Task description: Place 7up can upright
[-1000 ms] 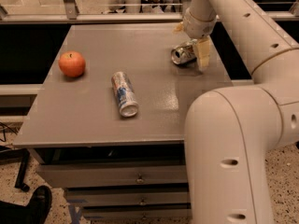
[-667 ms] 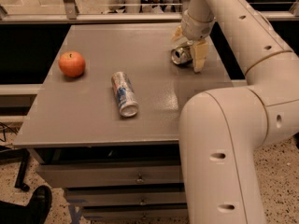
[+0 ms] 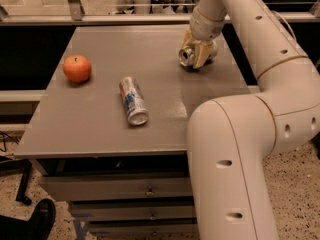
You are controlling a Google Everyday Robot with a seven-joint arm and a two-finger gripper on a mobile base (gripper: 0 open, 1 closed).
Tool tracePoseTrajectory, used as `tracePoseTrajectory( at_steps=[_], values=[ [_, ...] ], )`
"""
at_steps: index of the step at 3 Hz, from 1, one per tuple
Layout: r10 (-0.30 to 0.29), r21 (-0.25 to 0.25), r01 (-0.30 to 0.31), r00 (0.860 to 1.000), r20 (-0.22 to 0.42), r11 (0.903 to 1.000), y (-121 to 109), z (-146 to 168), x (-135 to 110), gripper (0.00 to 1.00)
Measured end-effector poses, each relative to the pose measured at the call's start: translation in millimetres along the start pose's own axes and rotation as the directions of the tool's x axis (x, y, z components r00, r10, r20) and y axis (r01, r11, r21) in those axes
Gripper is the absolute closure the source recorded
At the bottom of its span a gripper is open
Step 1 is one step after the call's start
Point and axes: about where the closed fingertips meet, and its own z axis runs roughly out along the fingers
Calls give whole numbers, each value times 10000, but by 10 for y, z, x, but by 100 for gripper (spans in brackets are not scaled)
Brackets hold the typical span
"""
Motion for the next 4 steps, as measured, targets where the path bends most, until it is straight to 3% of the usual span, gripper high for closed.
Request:
tracePoseTrajectory(
  at_steps=[1, 2, 3, 4],
  values=[
    [279, 686, -364, 9922, 1213, 9970, -45, -174, -230, 87],
    [980, 1710, -1614, 9392, 3292, 9720, -92, -477, -488, 100],
    [1352, 2704, -2903, 8697, 4746, 9180, -165, -823, -565, 100],
    [1334, 2970, -3092, 8611, 4906, 9034, -245, -823, -571, 100]
  ],
)
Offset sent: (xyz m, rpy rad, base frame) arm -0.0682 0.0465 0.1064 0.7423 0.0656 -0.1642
